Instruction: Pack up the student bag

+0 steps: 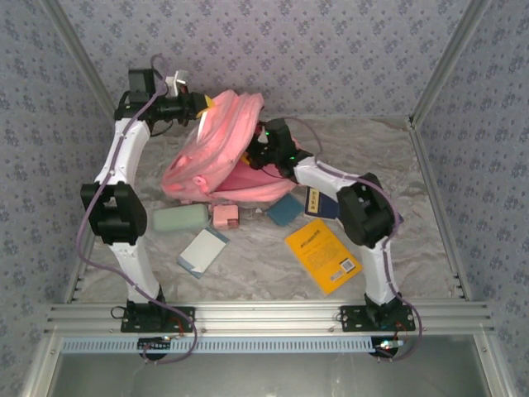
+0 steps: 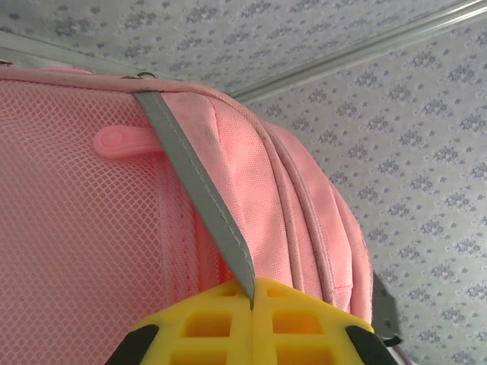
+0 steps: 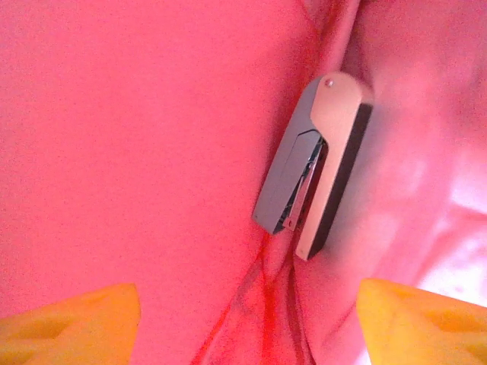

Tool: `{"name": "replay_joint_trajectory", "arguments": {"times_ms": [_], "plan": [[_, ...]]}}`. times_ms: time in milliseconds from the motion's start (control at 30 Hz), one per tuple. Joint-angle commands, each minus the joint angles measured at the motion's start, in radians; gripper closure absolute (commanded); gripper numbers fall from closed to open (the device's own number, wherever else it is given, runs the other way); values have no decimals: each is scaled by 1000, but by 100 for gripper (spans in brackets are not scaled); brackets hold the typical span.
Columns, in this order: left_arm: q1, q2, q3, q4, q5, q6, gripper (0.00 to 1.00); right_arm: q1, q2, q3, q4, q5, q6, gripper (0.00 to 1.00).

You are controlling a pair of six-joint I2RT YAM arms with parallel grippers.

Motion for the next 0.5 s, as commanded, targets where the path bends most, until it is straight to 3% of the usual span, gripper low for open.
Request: {"name": "replay_joint_trajectory", "arguments": {"times_ms": [0, 267, 367, 467], "plan": [[22, -88, 9, 104, 36, -16, 100, -20, -137, -81, -73, 44, -137, 24], [43, -85, 5, 44, -28, 8, 100, 62, -449, -314, -311, 281, -592, 26], [42, -75, 3, 13, -68, 19, 100, 164, -487, -340, -415, 399, -759, 24], [42, -76, -15, 29, -100, 4, 100, 236, -438, -320, -494, 431, -803, 23]]}}
